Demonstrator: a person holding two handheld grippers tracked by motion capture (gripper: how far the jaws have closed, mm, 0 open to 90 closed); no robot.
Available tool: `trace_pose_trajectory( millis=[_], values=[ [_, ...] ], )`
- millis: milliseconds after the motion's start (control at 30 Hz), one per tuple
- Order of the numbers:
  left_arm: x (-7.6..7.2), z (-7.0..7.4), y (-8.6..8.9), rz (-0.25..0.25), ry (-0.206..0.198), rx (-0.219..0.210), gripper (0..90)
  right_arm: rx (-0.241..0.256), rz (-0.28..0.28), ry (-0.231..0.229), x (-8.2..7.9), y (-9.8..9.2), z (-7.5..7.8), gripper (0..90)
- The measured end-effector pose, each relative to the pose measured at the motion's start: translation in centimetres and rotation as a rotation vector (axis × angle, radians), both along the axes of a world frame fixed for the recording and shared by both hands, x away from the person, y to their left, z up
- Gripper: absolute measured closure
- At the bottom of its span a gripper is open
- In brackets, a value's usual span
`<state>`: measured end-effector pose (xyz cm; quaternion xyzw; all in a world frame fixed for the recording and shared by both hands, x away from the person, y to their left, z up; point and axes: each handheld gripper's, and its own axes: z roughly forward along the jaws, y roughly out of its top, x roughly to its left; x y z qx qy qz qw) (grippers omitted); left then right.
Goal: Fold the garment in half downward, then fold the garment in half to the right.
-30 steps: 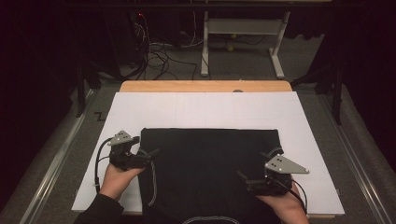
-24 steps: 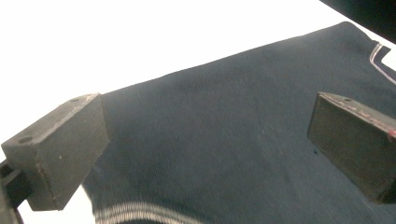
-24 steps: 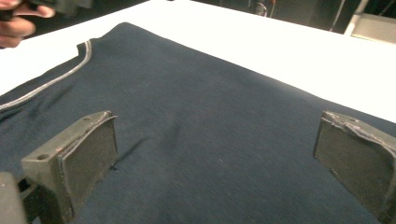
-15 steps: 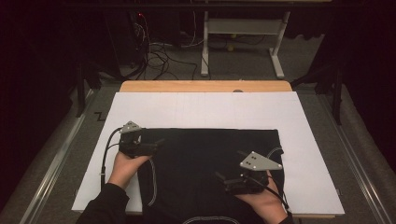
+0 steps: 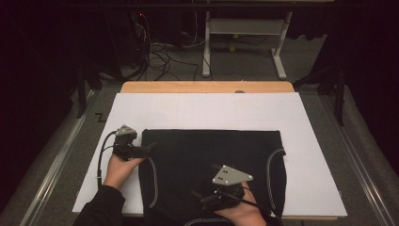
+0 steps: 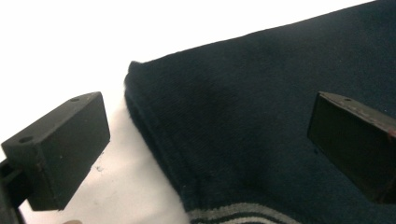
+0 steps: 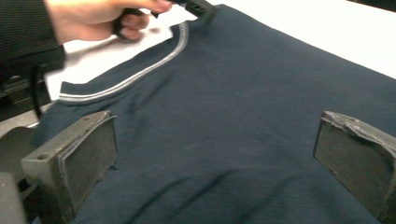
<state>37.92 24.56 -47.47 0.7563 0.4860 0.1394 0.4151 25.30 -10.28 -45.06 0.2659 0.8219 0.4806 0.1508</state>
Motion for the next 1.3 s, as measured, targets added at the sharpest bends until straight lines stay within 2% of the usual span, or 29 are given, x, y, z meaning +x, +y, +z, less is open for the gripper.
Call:
trace_pose_trajectory(
  millis=[167,233,300,400,500,633,733,933,1000,1067,1133,1200,1300],
  values=[
    [0.6,-0.4,0.0,0.017,-0.015,-0.019,3.8,-0.014,0.045,0.013,-0.7,1.4,-0.6,0.0],
    [1.1,-0.7,-0.2,0.019,0.004,-0.016,4.4,-0.018,0.053,0.020,-0.9,1.7,-0.7,0.0],
    [1.6,-0.7,-0.4,0.022,0.005,-0.005,4.6,-0.023,0.061,0.024,-1.0,1.9,-0.8,0.0],
    [2.3,-0.8,-0.7,0.035,0.035,0.009,8.4,-0.023,0.067,0.028,-1.2,2.3,-0.9,0.0],
    [3.2,-1.1,-1.0,0.032,0.107,0.037,11.0,-0.031,0.071,0.028,-1.2,2.6,-0.9,0.1],
    [3.4,-1.1,-1.3,0.041,0.093,0.066,15.9,-0.045,0.075,0.032,-1.3,3.0,-0.9,0.1],
    [3.2,-1.1,-1.3,0.039,0.086,0.064,22.2,-0.054,0.082,0.036,-1.2,3.5,-1.0,0.1],
    [2.8,-1.1,-0.9,0.027,0.075,0.028,49.5,-0.080,0.116,0.047,-1.4,5.1,-1.4,0.1],
    [2.7,-1.2,-1.0,-0.002,0.067,0.029,62.8,-0.085,0.126,0.048,-1.5,5.6,-1.4,0.2],
    [2.4,-1.1,-1.1,-0.009,0.042,0.039,70.0,-0.097,0.135,0.053,-1.6,6.1,-1.5,1.1],
    [2.1,-1.1,-1.0,-0.005,0.022,0.022,72.5,-0.113,0.149,0.058,-1.7,6.6,-1.7,1.9],
    [1.7,-1.0,-0.7,-0.003,-0.016,-0.002,73.0,-0.131,0.164,0.062,-1.9,7.2,-1.9,2.9],
    [1.5,-1.0,-0.5,-0.004,-0.018,-0.017,72.9,-0.157,0.188,0.077,-2.1,8.2,-2.2,5.7]
  ],
)
